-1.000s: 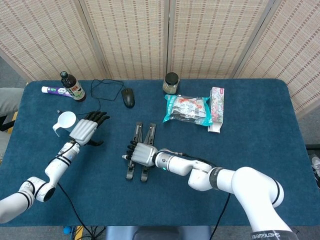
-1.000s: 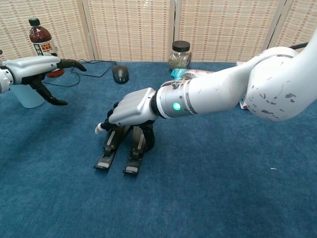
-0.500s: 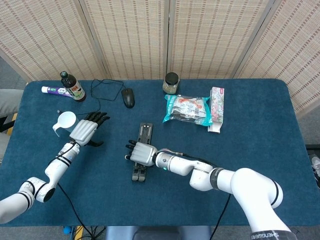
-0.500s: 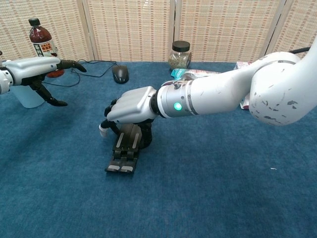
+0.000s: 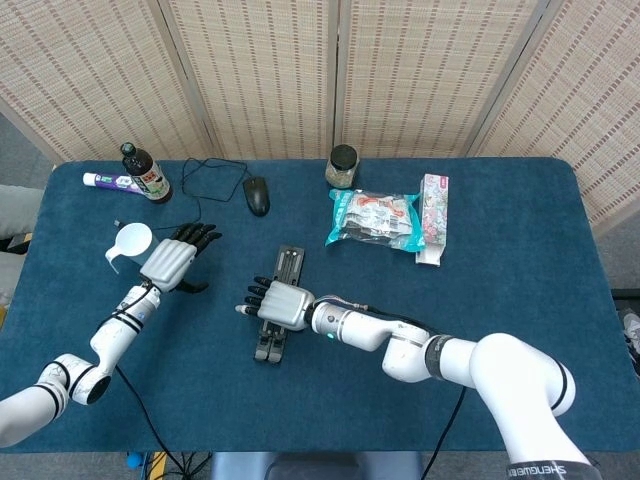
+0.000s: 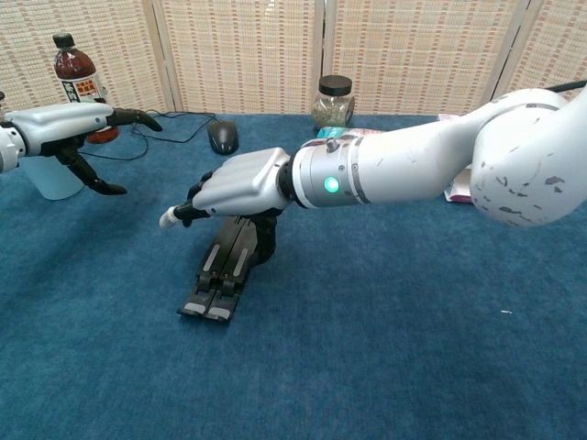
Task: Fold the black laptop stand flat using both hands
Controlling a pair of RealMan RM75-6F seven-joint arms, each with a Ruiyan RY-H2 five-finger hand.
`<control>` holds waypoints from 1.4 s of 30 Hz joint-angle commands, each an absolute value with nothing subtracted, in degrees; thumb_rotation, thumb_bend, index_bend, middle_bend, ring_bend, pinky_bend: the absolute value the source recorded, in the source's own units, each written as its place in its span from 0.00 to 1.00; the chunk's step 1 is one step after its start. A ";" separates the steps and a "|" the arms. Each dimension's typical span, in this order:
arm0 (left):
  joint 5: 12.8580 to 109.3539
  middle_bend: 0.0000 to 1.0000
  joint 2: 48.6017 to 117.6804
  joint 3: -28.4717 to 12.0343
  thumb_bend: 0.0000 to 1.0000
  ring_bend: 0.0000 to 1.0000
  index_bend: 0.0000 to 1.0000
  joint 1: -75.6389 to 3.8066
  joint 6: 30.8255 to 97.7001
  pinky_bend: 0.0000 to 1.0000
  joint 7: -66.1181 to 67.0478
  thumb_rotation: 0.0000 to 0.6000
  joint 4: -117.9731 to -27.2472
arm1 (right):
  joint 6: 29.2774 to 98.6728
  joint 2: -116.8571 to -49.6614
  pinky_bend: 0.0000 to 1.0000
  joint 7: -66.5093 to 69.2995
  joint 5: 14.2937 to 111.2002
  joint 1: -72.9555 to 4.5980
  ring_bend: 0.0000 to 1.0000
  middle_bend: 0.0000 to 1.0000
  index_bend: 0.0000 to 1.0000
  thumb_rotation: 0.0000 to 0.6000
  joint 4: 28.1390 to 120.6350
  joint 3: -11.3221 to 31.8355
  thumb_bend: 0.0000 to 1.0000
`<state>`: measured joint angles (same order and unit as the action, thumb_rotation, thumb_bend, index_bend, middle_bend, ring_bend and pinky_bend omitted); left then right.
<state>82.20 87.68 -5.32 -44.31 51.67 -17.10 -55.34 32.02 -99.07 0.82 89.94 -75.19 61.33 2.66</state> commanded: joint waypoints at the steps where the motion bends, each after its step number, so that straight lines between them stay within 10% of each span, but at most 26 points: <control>1: 82.17 0.05 87.42 -5.32 0.17 0.01 0.10 -44.29 51.69 0.02 -16.63 1.00 -55.92 | 33.09 -97.85 0.06 -0.50 88.96 -74.38 0.00 0.01 0.00 1.00 63.16 3.46 0.18; 19: 79.14 0.05 82.31 -5.82 0.17 0.01 0.10 -38.96 58.27 0.02 -7.12 1.00 -66.68 | 55.07 -80.78 0.04 -23.01 69.24 -54.44 0.00 0.01 0.00 1.00 91.57 6.19 0.17; 42: 76.55 0.05 73.63 -1.54 0.17 0.01 0.11 -16.54 85.54 0.02 11.30 1.00 -88.56 | 86.69 -63.84 0.04 -20.64 74.94 -20.99 0.00 0.02 0.00 1.00 103.91 -7.05 0.17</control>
